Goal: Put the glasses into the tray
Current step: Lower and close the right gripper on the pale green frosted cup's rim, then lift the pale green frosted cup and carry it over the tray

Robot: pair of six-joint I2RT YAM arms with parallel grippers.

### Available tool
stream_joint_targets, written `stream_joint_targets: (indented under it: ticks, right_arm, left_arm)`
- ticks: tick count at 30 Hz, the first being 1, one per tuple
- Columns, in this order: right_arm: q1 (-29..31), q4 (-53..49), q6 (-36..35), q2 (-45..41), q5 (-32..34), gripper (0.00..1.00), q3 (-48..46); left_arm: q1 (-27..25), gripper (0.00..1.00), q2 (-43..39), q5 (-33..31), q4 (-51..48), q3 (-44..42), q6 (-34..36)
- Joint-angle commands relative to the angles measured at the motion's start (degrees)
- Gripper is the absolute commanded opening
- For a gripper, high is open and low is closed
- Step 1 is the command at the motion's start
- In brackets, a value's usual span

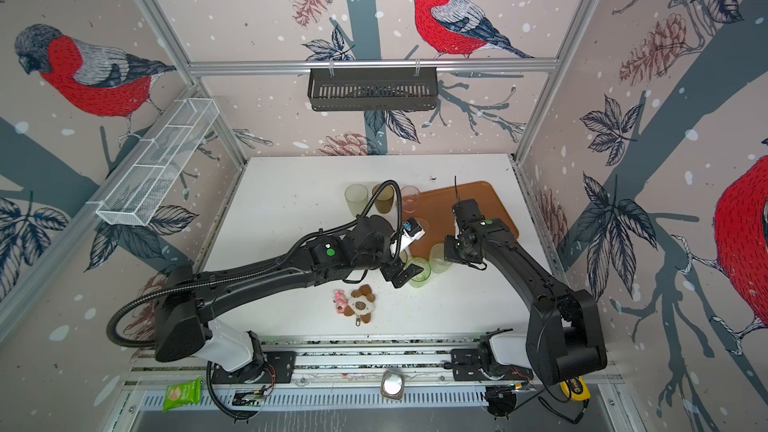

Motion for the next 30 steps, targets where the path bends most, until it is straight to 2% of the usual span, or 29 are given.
stream_joint_targets:
  ticks: [1,11,30]
  right_arm:
    - [-0.1,-0.2,-0.6,-0.4,1.4,0.05,0.9]
    - [-0.2,-0.8,-0.9,0.0,2.5,0.05,2.8]
    - [-2.1,-2.6,-4.2,4.0,4.4,0.04,9.1]
  left_arm:
    - [0.0,0.97,-0.5,-0.9,1.8,-0.1,-0.1]
    - [0.4,0.98,-0.9,-2.9,1.9,-0.2,-1.6]
    - [4.6,0.98,-1.5,-0.7,3.4,-1.2,-6.4]
